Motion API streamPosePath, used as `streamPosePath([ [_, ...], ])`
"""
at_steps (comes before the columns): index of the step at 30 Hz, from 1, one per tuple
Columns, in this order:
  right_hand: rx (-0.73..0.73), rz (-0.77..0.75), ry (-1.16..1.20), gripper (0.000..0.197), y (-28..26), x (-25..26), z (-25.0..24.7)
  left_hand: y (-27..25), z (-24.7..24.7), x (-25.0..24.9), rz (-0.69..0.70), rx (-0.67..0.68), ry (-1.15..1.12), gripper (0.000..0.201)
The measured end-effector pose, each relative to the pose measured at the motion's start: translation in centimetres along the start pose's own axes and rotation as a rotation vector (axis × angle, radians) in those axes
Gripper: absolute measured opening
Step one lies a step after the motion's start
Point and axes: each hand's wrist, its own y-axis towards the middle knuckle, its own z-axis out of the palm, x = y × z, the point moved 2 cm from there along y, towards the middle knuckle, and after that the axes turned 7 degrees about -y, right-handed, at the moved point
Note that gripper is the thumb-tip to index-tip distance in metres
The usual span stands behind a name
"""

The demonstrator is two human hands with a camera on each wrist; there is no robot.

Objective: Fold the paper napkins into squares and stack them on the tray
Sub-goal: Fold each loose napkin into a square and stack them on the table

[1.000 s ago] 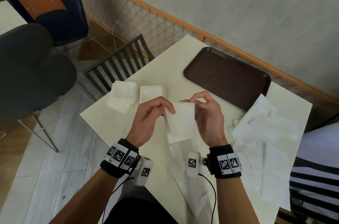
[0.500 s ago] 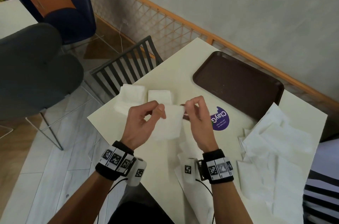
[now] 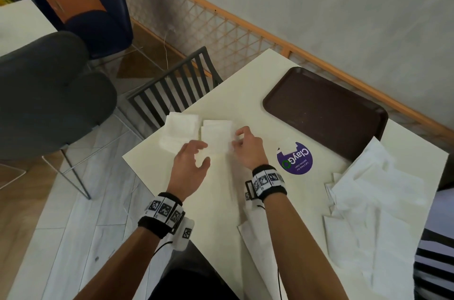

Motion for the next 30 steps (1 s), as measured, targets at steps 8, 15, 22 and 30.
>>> streamPosePath([
  [8,0.107,0.127,-0.524,0.056,-8.1,-9.1,-5.0,-5.7,7.5,0.7,-0.034,0.311,0.077,0.022],
  [15,0.044,0.051,-0.333,0.017,-11.3,-13.2,-3.5,-6.9,14.3,0.2,0.03,0.412,0.342,0.046],
  [22,-0.061,-0.131,0.129,0.024,-14.6,-12.4,-7.3,-5.4,10.6,-4.4,-0.011,0.281,-0.247,0.019],
  [30,-0.135,-0.249,0.6,0.018,-15.5,-7.5,-10.2,-5.0,6.7,-9.8,0.012,0.303,-0.445,0.02],
])
